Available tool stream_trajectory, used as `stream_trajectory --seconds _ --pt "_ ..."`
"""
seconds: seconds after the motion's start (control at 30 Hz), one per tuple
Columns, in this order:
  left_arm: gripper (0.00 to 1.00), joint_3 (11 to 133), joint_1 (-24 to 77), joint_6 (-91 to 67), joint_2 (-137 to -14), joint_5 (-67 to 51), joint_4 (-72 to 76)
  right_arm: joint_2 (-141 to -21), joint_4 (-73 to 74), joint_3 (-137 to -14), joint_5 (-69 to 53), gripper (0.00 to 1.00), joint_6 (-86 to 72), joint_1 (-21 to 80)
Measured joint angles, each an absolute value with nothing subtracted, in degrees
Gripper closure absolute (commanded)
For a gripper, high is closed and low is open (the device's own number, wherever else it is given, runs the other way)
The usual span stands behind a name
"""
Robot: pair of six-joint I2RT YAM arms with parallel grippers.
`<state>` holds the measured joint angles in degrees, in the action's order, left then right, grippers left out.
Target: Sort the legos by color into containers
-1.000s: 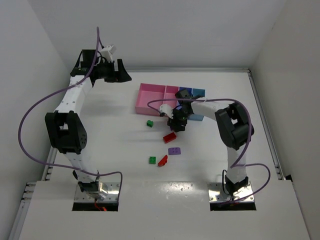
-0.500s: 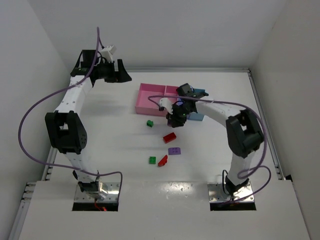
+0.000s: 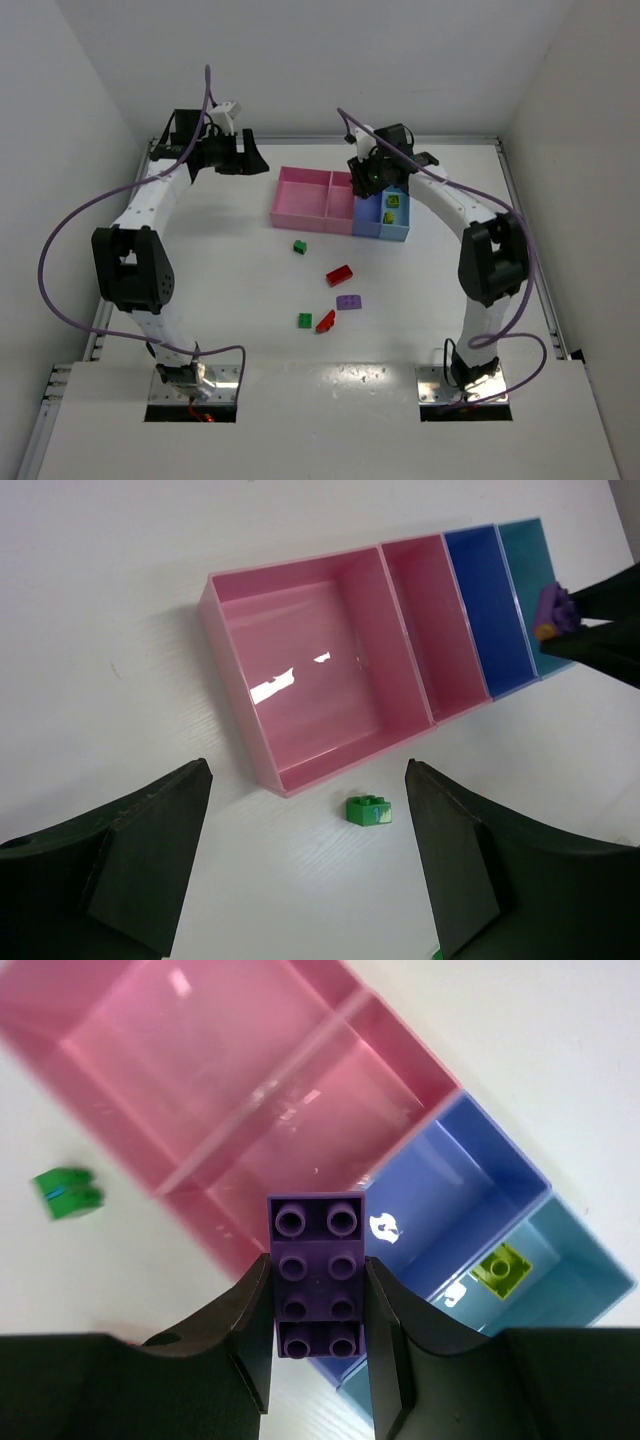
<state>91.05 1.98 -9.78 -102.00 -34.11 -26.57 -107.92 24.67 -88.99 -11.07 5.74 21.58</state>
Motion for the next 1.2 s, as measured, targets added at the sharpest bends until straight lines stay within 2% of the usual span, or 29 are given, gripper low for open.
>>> stream_trajectory --seconds 0.23,0.47,0.57,0.6,0.63,0.67,0.73,1.03,1.2 --pt "0.15 90.56 2.2 -10.24 -101.36 -33.78 -24.93 -116.57 25.93 -93.56 -5.67 0.93 -1.87 20.1" --pt "0.15 90.56 2.2 -10.61 -101.36 -33.65 -24.32 -119.0 27.18 -94.87 -1.26 0.9 -4.12 20.1" --pt "0.15 90.56 2.2 -10.61 -101.36 -33.63 -24.27 -119.02 27.29 -94.87 0.45 0.78 -4.45 20.05" --pt "0.12 90.56 2.24 -10.61 -101.36 -33.65 -24.27 -119.02 27.29 -94.87 0.91 0.69 -4.54 20.05" --pt "0.1 90.56 2.26 -10.61 -101.36 -33.67 -24.25 -119.02 27.31 -94.87 1.21 0.47 -4.58 20.05" --pt "0.09 90.56 2.31 -10.55 -101.36 -33.71 -24.25 -119.02 27.31 -94.87 1.43 0.4 -4.86 20.05" --pt "0.06 90.52 2.42 -10.09 -101.36 -34.24 -24.23 -119.02 27.31 -94.85 1.74 0.33 -4.93 20.05" --pt "0.04 88.64 7.51 -0.8 -101.34 -36.16 -28.01 -118.69 27.38 -94.67 0.8 0.26 -6.02 19.73" --pt "0.04 88.64 18.2 11.29 -100.4 -36.14 -35.92 -112.51 28.23 -91.44 -1.45 0.17 -7.57 17.39"
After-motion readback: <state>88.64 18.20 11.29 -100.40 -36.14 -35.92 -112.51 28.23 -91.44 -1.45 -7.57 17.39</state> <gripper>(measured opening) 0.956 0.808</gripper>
